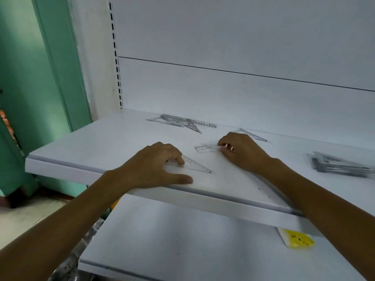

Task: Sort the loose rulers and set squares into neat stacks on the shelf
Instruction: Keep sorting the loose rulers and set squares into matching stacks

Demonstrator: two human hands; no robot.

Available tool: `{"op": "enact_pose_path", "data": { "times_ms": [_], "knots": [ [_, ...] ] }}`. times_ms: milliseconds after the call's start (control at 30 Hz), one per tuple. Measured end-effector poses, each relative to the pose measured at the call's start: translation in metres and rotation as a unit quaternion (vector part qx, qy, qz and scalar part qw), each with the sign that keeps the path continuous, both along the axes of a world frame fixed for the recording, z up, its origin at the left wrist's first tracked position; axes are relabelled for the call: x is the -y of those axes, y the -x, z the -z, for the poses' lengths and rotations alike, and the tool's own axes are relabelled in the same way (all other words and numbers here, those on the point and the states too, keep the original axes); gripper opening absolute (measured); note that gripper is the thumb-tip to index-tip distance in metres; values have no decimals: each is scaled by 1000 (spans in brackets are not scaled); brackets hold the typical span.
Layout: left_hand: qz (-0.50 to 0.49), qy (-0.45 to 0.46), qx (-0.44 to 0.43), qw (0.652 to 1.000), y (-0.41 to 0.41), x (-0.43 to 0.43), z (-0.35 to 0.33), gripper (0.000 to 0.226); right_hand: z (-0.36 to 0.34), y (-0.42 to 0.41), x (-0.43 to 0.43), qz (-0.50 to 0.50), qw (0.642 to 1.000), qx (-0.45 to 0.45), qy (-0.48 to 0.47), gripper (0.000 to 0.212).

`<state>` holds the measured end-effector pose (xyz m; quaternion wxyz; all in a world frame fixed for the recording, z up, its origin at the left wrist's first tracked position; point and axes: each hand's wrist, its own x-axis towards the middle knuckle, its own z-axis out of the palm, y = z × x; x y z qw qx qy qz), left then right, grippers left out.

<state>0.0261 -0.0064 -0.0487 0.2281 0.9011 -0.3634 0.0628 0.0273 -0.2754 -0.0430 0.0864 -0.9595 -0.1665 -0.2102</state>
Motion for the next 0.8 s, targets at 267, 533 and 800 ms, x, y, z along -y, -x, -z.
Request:
{"op": "enact_pose_path", "data": {
  "times_ms": [267,533,800],
  "knots": [
    [61,28,146,987,25,-5,15,63,-9,25,-8,97,992,-27,81,23],
    [94,64,281,953,46,-8,21,39,-7,47,-11,174,980,67,69,25],
    [58,26,300,952,46,-5,4,34,-17,74,-10,133,975,37,-172,10]
  ]
}}
